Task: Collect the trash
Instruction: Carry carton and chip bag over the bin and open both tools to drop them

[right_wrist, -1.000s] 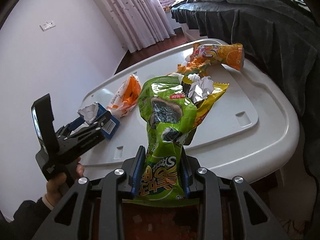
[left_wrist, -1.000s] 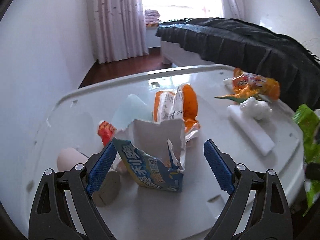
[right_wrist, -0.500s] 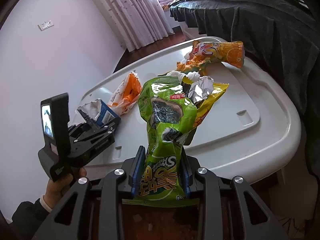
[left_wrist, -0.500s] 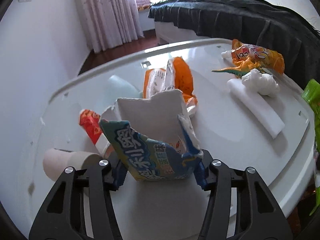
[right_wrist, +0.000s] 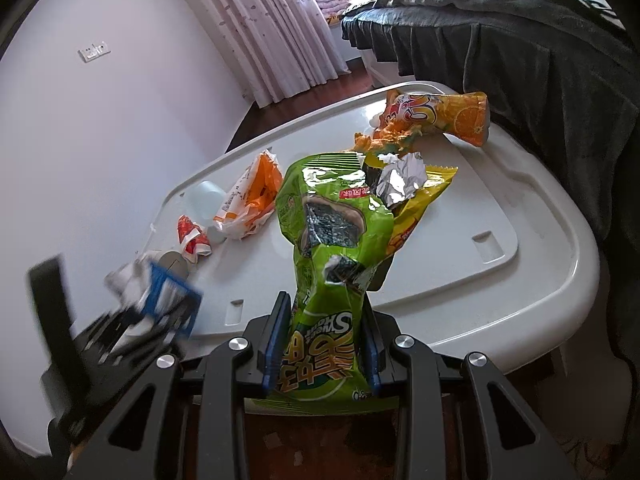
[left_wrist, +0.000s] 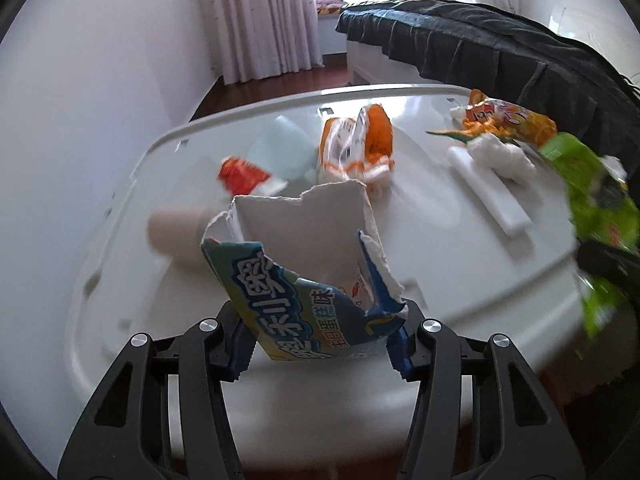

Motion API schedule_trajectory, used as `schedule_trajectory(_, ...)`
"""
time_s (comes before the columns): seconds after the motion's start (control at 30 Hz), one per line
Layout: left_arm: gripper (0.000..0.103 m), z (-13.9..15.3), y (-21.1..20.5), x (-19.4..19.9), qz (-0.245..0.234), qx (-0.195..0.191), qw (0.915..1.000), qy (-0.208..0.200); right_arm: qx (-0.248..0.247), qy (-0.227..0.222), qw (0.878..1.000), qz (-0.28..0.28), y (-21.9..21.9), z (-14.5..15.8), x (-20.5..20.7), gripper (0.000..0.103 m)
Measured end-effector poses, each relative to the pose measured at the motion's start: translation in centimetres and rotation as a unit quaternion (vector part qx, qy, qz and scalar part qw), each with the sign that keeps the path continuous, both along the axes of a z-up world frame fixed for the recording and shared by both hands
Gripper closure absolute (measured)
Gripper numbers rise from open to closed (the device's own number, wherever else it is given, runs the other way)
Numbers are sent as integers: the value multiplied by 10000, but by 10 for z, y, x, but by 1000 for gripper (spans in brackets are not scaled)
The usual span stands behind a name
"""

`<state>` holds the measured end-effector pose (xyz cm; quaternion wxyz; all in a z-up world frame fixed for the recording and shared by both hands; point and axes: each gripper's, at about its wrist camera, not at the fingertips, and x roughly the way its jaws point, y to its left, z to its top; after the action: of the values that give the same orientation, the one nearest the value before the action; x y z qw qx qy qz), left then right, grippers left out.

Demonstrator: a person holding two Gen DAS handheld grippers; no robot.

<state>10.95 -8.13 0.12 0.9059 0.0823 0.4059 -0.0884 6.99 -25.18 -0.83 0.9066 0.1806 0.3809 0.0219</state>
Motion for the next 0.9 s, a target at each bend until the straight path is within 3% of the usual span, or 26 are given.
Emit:
schedule_trajectory(0.43, 51, 10, 27, -108, 329, -102, 9990, 299, -612, -49, 9974, 373, 25, -7, -12, 71)
schedule_trajectory(0.57, 51, -8, 36, -134, 399, -127, 9972, 612, -865, -201, 9937, 683, 45, -7, -39, 71)
schedule_trajectory(0.67, 51, -29, 39, -149, 398, 8, 9953, 884, -881, -78, 9925, 845, 60, -17, -62, 71)
schedule_trajectory(0.77, 51, -55, 45, -154, 443, 88, 9902, 1325, -785, 239, 9925, 909, 74, -35, -92, 71)
schedule_trajectory(0.9, 51, -91, 61, -145, 694, -88, 9760, 2061, -801, 861, 9876, 1044, 91, -64, -118, 70)
